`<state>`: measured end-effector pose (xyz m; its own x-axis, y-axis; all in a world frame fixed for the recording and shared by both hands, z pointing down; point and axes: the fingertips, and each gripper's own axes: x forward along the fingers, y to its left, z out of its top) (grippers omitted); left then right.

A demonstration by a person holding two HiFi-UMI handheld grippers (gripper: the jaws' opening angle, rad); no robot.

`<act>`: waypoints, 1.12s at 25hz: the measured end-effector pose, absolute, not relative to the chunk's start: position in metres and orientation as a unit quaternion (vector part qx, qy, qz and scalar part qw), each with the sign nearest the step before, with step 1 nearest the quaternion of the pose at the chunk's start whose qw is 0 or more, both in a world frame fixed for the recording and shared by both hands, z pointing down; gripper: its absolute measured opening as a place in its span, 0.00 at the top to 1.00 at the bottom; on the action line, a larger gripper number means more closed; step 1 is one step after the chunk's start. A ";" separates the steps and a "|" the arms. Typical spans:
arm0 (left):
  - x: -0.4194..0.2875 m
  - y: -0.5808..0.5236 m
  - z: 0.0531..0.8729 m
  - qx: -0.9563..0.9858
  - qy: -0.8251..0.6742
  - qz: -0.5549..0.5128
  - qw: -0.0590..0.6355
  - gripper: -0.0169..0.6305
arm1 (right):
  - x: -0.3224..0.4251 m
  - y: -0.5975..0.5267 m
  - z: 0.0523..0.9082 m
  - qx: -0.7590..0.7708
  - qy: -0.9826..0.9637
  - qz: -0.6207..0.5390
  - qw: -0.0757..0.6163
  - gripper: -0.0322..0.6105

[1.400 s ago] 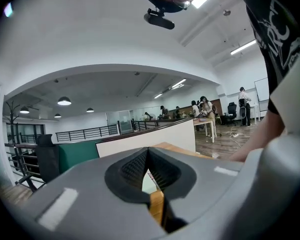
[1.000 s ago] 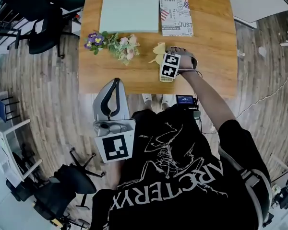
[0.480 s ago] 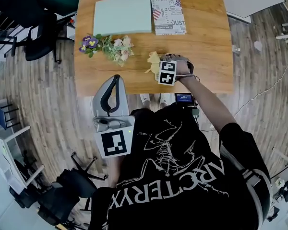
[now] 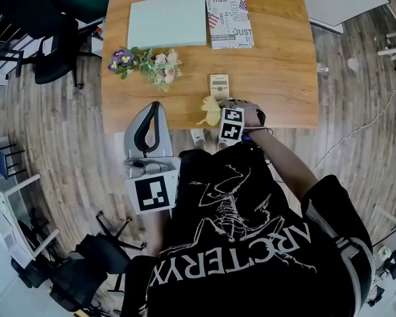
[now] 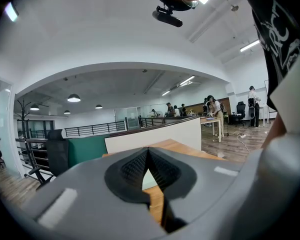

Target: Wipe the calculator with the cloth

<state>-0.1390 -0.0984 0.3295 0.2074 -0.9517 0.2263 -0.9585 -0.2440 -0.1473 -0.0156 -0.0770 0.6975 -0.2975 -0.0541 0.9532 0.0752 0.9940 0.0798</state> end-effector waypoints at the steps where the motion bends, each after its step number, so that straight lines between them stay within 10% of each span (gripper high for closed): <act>1: -0.137 -0.098 0.330 0.778 -0.614 0.136 0.011 0.96 | -0.015 -0.071 0.699 -0.012 -0.804 -0.050 0.593 0.87; 9: -0.122 -0.091 0.328 0.780 -0.609 0.141 0.007 0.96 | -0.008 -0.056 0.692 0.011 -0.833 0.028 0.552 0.87; 14: -0.116 -0.099 0.320 0.783 -0.608 0.135 -0.003 0.96 | 0.020 -0.123 0.551 0.187 -0.910 0.140 0.343 0.87; 22: -0.090 -0.122 0.289 0.808 -0.578 0.108 -0.035 0.96 | 0.099 -0.175 0.301 0.361 -0.932 0.010 0.029 0.87; 28: -0.083 -0.131 0.260 0.821 -0.560 0.084 -0.074 0.96 | 0.104 -0.159 0.255 0.434 -0.898 -0.071 -0.027 0.87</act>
